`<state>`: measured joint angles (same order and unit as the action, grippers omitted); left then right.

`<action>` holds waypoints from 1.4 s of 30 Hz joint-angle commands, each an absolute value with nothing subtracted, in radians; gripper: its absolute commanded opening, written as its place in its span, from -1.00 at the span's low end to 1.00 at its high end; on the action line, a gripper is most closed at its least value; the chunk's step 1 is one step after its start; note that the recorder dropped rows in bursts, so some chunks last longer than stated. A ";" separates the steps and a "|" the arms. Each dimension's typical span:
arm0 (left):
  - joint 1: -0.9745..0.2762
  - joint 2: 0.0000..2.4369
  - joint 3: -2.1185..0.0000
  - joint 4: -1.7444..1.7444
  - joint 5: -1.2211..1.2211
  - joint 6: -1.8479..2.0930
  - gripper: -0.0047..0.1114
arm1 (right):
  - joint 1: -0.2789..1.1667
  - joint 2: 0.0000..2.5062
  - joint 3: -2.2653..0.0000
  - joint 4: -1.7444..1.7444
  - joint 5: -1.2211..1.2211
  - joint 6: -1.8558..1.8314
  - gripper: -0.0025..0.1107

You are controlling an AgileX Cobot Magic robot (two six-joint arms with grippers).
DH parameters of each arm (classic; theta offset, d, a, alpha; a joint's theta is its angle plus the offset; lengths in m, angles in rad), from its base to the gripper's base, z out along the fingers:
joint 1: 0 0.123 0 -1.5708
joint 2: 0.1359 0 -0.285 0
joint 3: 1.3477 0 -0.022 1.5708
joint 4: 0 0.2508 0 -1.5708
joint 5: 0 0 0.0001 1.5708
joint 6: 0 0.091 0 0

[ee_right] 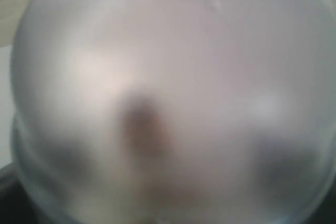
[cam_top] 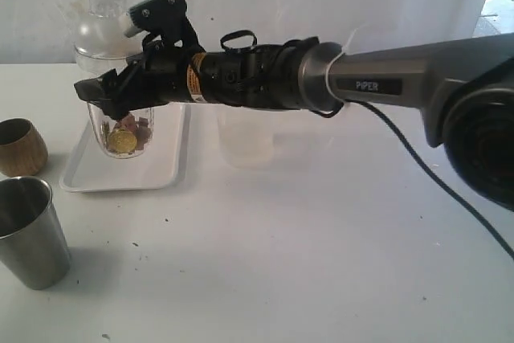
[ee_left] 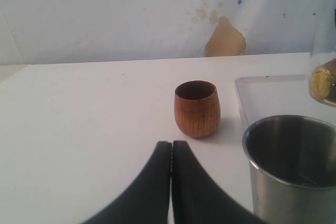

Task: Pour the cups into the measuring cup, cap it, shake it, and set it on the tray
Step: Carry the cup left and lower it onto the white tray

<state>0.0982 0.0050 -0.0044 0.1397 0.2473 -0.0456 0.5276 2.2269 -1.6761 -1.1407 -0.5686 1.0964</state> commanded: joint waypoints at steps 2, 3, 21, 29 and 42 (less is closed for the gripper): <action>0.096 0.000 0.000 0.136 0.240 -0.048 -0.90 | 0.527 2.302 -1.698 -0.886 -0.662 0.898 -0.96; 0.096 0.000 0.000 0.136 0.240 -0.048 -0.90 | 0.527 2.320 -1.707 -0.888 -0.674 0.893 -0.96; 0.096 0.000 0.000 0.136 0.240 -0.048 -0.90 | 0.527 2.395 -1.744 -0.891 -0.590 0.738 -0.02; 0.096 0.000 0.000 0.136 0.240 -0.048 -0.90 | 0.527 2.395 -1.744 -0.889 -0.585 0.699 0.64; 0.096 0.000 0.000 0.136 0.240 -0.048 -0.90 | 0.527 2.371 -1.744 -0.887 -0.590 0.699 0.64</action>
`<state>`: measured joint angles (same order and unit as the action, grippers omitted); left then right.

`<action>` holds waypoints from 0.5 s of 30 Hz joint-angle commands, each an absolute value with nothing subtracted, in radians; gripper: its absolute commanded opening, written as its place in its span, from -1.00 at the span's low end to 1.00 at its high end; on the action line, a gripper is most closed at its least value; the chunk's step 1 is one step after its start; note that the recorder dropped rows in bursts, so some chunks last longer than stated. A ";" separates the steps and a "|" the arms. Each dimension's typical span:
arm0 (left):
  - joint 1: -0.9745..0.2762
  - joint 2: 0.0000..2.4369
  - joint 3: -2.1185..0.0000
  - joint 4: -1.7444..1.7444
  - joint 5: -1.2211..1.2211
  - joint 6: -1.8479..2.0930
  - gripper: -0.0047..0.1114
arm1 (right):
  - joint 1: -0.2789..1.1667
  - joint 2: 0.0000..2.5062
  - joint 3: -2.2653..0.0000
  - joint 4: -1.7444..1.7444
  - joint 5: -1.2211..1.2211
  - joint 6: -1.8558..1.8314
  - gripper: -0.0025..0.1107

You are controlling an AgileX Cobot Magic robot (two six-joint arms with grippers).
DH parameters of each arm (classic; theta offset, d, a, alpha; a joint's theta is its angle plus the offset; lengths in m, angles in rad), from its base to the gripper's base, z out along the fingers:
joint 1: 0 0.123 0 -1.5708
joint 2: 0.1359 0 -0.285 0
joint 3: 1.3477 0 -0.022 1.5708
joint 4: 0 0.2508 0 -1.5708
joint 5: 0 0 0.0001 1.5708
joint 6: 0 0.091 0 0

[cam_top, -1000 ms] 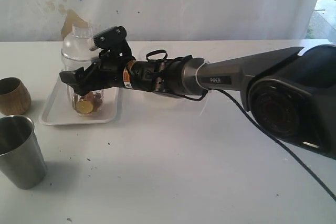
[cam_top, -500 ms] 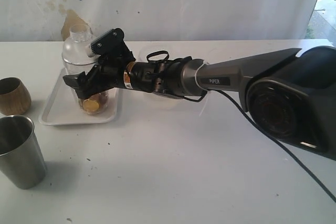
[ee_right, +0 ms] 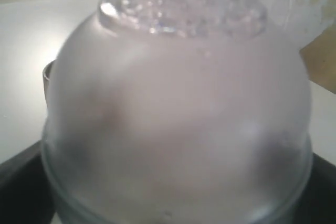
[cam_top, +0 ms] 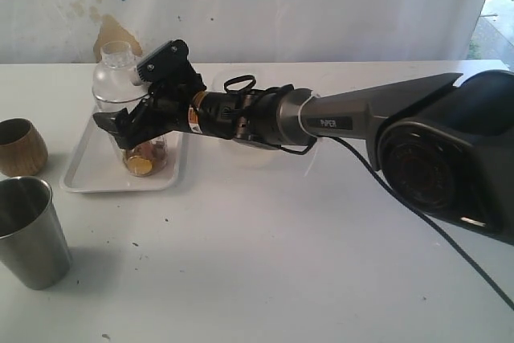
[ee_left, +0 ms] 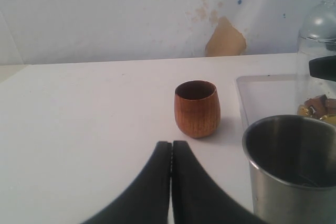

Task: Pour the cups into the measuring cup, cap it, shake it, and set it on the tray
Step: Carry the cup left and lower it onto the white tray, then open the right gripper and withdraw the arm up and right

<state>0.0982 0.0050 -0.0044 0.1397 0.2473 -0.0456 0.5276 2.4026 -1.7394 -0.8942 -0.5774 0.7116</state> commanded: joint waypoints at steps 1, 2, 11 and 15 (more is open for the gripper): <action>0.096 0.000 0.000 0.136 0.240 -0.048 -0.90 | 0.527 2.361 -1.744 -0.887 -0.590 0.699 0.64; 0.096 0.000 0.000 0.136 0.240 -0.048 -0.90 | 0.527 2.353 -1.744 -0.887 -0.590 0.699 0.64; 0.096 0.000 0.000 0.136 0.240 -0.048 -0.90 | 0.527 2.257 -1.744 -0.887 -0.571 0.699 0.64; 0.096 0.000 0.000 0.136 0.240 -0.048 -0.90 | 0.527 2.171 -1.744 -0.887 -0.477 0.704 0.64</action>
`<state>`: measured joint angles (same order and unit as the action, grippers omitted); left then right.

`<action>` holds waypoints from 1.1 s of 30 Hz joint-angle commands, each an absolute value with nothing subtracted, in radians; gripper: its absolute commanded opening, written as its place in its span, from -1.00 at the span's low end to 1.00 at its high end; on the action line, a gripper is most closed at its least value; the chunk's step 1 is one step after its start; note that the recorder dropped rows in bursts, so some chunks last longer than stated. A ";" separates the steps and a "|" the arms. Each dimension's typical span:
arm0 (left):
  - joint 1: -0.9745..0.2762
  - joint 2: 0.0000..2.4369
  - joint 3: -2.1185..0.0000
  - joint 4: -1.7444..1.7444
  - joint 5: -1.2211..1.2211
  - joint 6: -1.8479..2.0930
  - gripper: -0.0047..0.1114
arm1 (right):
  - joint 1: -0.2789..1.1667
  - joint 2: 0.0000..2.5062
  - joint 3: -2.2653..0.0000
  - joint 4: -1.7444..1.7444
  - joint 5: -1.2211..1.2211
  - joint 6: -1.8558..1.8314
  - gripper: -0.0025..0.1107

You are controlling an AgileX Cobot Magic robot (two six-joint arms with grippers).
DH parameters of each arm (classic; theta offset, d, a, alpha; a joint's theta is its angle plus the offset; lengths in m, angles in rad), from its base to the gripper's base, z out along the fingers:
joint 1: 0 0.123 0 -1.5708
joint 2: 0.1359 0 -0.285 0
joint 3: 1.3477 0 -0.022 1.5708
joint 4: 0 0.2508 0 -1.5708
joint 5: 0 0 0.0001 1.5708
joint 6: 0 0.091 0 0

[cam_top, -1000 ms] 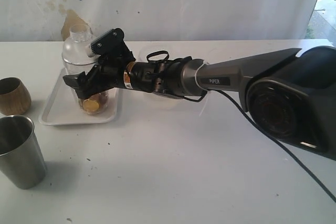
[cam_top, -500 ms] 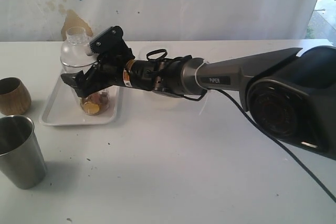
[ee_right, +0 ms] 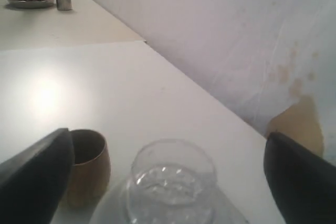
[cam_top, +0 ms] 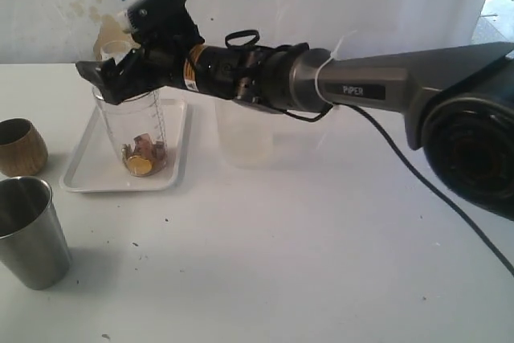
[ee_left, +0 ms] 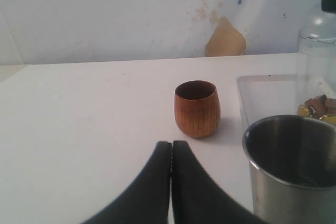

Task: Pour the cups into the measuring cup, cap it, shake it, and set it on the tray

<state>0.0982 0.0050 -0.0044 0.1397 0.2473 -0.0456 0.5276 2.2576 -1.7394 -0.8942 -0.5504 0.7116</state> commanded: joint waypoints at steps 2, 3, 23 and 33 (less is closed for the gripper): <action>0.096 0.000 0.000 0.136 0.240 -0.048 -0.90 | 0.527 2.119 -1.744 -0.891 -0.416 0.728 0.64; 0.096 0.000 0.000 0.136 0.240 -0.048 -0.90 | 0.527 2.099 -1.744 -0.893 -0.409 0.745 0.64; 0.096 0.000 0.000 0.136 0.240 -0.048 -0.90 | 0.522 1.691 -1.676 -1.744 -0.510 1.795 -0.96; 0.096 0.000 0.000 0.136 0.240 -0.048 -0.90 | 0.497 1.340 -1.388 -1.744 -0.369 1.833 -0.96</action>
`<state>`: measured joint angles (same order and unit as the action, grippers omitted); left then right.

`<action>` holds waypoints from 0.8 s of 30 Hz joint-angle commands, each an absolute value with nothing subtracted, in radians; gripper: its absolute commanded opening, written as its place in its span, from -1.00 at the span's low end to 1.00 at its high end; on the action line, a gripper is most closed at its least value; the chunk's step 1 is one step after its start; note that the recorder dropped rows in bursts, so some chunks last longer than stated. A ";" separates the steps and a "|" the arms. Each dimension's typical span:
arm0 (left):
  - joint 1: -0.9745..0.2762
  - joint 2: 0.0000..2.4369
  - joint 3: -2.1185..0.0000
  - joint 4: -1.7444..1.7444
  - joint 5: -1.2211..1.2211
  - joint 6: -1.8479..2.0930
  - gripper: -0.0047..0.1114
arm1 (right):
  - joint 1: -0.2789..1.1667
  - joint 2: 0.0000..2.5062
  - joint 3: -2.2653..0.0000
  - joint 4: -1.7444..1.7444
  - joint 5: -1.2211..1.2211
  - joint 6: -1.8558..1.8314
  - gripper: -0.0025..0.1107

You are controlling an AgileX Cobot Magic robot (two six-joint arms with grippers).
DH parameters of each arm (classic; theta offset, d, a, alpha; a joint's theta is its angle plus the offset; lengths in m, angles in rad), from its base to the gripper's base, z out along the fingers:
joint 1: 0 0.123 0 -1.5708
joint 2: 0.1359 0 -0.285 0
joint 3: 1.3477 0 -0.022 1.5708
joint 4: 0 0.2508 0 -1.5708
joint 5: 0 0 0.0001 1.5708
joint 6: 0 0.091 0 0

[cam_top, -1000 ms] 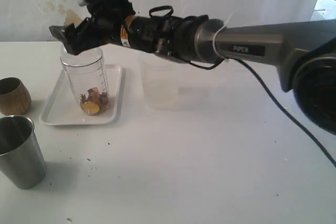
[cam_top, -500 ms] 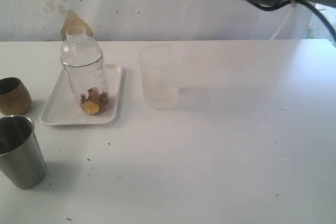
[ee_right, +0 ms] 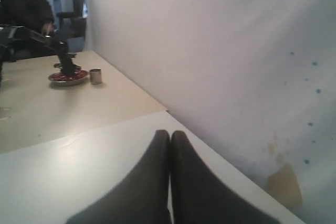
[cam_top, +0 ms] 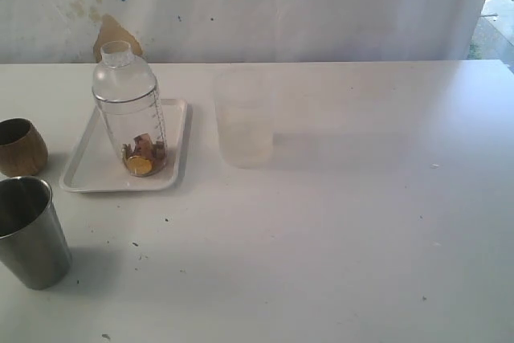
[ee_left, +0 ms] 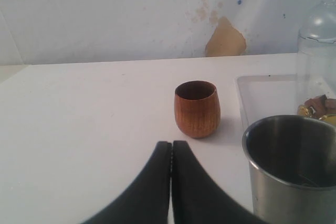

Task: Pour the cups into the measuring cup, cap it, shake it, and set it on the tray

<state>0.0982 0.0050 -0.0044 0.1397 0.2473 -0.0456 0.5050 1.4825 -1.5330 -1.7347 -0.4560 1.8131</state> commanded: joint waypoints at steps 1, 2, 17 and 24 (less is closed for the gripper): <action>0.096 0.000 0.000 0.136 0.240 -0.048 -0.90 | 0.497 1.302 -1.349 -1.744 -0.361 1.826 -0.96; 0.096 0.000 0.000 0.136 0.240 -0.048 -0.90 | 0.497 1.253 -1.297 -1.744 -0.361 1.812 -0.96; 0.096 0.000 0.000 0.136 0.240 -0.048 -0.90 | 0.497 0.219 -0.673 -1.744 -0.253 1.802 -0.96; 0.096 0.000 0.000 0.136 0.240 -0.048 -0.90 | 0.497 0.101 -0.675 -1.744 -0.253 1.802 -0.96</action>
